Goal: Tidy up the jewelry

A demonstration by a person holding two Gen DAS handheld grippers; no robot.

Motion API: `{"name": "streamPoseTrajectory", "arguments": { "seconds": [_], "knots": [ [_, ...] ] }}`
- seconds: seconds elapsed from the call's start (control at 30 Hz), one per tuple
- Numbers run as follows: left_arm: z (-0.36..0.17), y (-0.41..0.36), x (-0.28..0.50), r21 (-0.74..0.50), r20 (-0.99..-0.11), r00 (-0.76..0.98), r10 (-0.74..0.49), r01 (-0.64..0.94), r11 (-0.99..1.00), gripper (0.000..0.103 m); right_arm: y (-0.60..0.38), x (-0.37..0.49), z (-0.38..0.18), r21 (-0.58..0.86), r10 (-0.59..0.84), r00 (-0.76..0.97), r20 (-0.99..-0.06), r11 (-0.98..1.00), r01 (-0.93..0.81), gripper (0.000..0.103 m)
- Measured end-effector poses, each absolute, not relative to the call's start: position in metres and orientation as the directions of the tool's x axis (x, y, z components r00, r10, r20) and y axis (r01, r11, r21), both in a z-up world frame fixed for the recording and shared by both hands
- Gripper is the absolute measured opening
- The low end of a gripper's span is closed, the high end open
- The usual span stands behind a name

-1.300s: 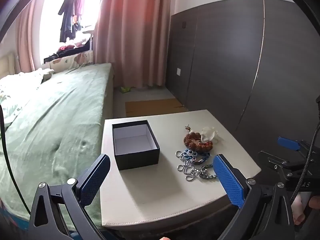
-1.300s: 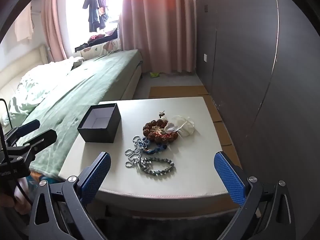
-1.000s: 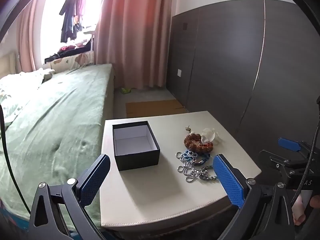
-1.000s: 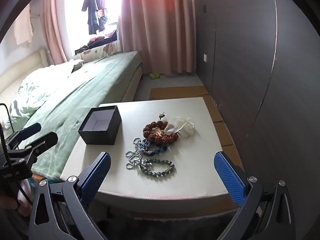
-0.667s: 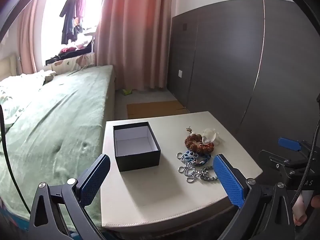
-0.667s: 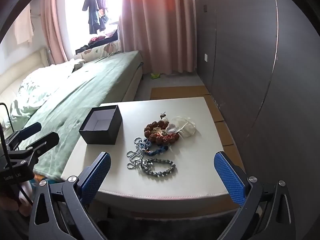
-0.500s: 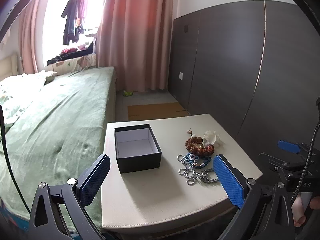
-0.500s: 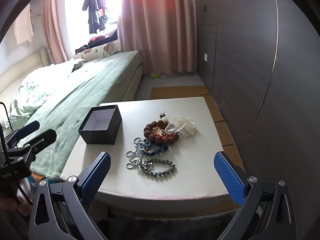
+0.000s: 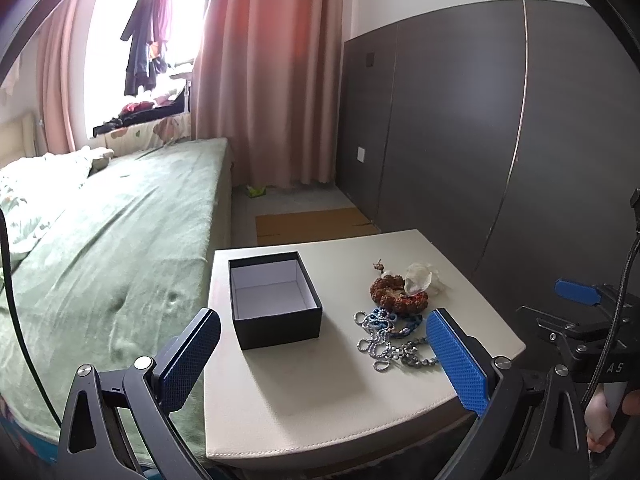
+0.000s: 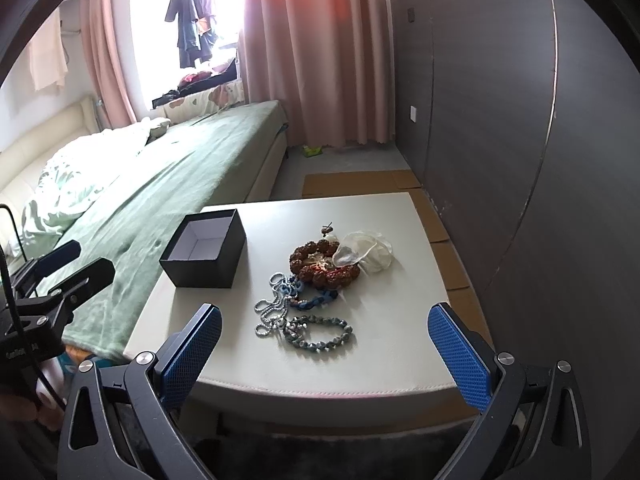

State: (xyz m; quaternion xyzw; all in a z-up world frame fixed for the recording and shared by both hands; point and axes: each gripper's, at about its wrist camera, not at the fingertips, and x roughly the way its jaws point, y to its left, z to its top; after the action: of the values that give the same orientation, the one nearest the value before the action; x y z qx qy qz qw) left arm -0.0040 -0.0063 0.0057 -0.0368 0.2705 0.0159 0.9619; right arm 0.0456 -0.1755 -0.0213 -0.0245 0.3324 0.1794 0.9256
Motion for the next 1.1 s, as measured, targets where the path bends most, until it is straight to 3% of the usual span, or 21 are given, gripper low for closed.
{"name": "streamPoseTrajectory", "arguments": {
  "seconds": [1.1],
  "knots": [
    [0.0074, -0.0075, -0.0007, -0.053, -0.531, 0.847, 0.014, -0.050, 0.997, 0.102, -0.1766, 0.0445, -0.0205, 0.083, 0.324, 0.709, -0.627, 0.932, -0.352, 0.103]
  ]
}}
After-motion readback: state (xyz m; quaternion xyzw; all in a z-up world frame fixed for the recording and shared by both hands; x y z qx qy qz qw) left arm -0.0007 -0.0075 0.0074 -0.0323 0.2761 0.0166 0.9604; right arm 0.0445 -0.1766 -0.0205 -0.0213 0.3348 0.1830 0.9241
